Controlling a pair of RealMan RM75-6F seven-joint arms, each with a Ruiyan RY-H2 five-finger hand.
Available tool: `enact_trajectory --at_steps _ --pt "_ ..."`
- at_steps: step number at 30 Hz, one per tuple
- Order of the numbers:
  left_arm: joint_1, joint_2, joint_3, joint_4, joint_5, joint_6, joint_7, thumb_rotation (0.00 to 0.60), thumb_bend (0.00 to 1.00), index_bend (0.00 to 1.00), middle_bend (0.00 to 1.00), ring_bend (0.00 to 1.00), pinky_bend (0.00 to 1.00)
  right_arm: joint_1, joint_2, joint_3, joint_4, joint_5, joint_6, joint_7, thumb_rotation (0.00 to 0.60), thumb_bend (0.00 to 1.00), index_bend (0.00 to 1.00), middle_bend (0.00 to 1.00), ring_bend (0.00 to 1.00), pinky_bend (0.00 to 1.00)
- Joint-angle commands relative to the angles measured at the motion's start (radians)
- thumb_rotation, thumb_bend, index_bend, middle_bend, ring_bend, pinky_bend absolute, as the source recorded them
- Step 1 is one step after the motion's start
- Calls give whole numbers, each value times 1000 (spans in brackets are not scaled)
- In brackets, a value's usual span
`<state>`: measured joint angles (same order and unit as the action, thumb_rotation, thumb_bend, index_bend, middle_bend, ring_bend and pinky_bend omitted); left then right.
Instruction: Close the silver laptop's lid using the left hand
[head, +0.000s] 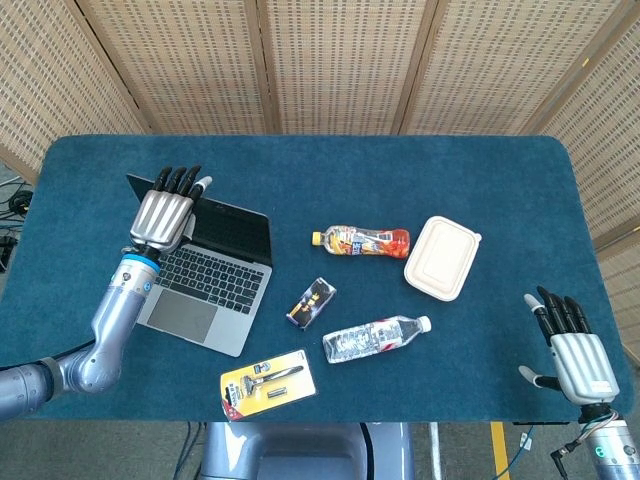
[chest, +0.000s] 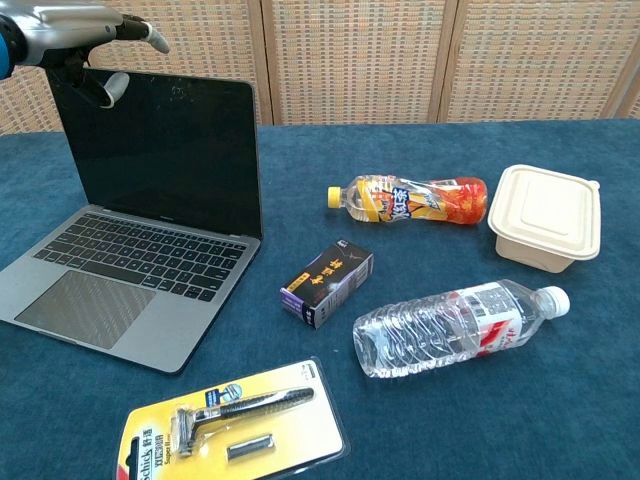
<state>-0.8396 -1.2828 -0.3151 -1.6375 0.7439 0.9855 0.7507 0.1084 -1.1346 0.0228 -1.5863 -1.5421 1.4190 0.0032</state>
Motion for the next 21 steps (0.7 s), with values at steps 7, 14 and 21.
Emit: enact_trajectory --at_steps 7,14,21 --pt "-19 3 18 4 -11 3 -12 600 830 186 15 52 64 0 0 0 0 0 1 2 600 0 0 0 0 0" --pt "-29 0 36 7 -6 -1 -33 600 858 227 53 65 69 -2 2 -1 -1 -1 4 3 600 0 0 0 0 0" --pt "-38 6 52 5 -11 1 -38 600 870 282 119 93 74 -2 3 -3 -1 -2 3 3 600 0 0 0 0 0"
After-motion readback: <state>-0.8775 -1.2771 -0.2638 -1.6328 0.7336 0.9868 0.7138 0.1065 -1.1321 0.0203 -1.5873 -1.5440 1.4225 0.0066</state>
